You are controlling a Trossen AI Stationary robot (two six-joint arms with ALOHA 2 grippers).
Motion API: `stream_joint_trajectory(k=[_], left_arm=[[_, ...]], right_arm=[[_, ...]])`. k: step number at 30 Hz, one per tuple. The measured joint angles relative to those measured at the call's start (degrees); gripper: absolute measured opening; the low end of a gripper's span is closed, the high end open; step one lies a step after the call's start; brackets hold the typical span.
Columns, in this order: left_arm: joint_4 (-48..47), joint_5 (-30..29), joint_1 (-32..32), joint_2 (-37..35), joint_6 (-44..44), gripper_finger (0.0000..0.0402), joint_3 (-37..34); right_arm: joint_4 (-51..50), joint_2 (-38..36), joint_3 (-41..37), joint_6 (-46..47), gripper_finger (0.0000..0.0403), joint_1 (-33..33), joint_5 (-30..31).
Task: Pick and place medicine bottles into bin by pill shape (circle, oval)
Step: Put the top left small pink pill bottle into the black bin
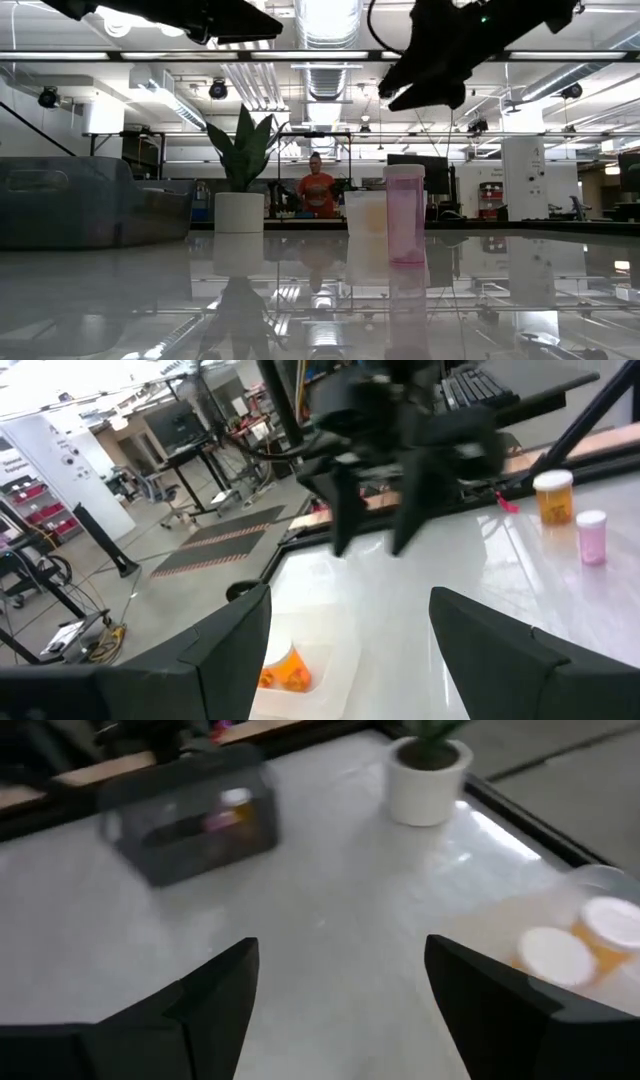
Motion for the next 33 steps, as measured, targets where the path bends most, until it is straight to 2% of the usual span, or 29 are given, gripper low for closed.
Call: stream_joint_trajectory(k=[7,12,22,28,33], left_arm=[[1.39,0.04,-0.09,0.17,-3.04,0.0257,0.02],[1.99,0.35,-1.01,0.24,-8.39,0.0257,0.02],[4.73,1.85,-7.39,2.92,-16.70,0.0257,0.68],[4.53,1.81,-8.15,7.88,-22.52,0.0257,3.57],[4.45,1.81,-8.37,13.97,-24.01,0.0257,7.59]], right_arm=[[0.20,-1.50,-1.28,-4.66,0.0277,7.66,-0.02],[6.91,-4.98,-5.85,-9.42,0.0281,10.86,-0.01],[21.83,-15.58,-18.61,-17.00,0.0271,10.52,-1.91],[26.81,-21.81,-23.02,-19.93,0.0270,10.21,-2.55],[34.40,-24.47,-26.97,-22.12,0.0267,8.43,-6.67]])
